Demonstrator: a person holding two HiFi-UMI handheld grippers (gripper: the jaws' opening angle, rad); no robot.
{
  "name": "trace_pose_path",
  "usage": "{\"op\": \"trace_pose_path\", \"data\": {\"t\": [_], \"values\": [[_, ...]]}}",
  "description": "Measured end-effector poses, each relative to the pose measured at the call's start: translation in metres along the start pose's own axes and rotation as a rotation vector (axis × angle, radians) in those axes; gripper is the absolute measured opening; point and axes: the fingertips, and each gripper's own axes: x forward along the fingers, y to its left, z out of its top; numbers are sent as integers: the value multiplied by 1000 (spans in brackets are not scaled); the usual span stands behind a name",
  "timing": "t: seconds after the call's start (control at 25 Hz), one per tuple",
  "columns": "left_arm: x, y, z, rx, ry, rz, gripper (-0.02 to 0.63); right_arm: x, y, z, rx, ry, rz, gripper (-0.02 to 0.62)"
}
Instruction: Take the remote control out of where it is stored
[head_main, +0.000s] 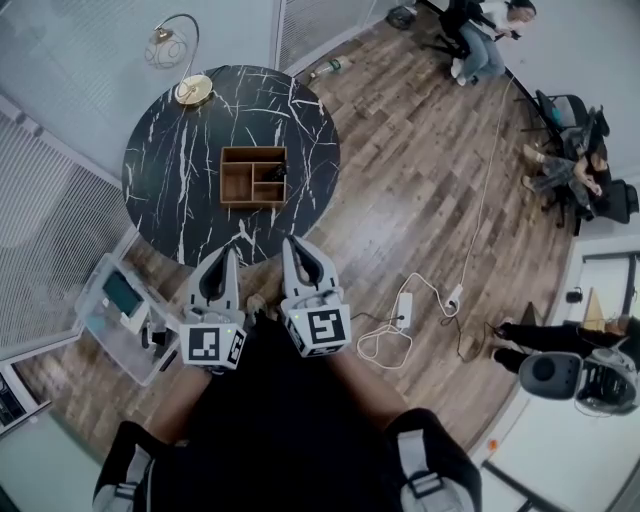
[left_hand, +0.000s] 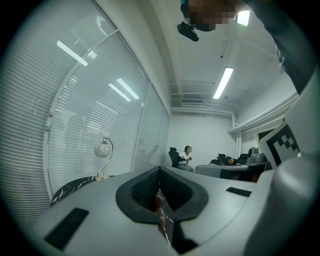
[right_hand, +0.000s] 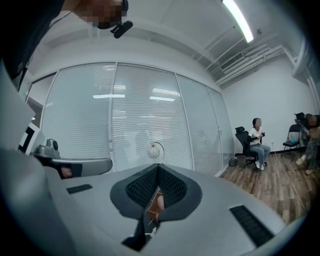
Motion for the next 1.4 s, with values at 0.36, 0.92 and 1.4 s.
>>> {"op": "trace_pose_path", "data": {"t": [0.36,0.92,1.4], "values": [[44,0,1,-4,-3,64,9,34,-30,8,-6,6,71,2],[96,0,3,9,13,148,8,73,-60,6,26,24,162,2],[139,28,11,10,9,78,8,110,-70,4,12,40,105,2]]}}
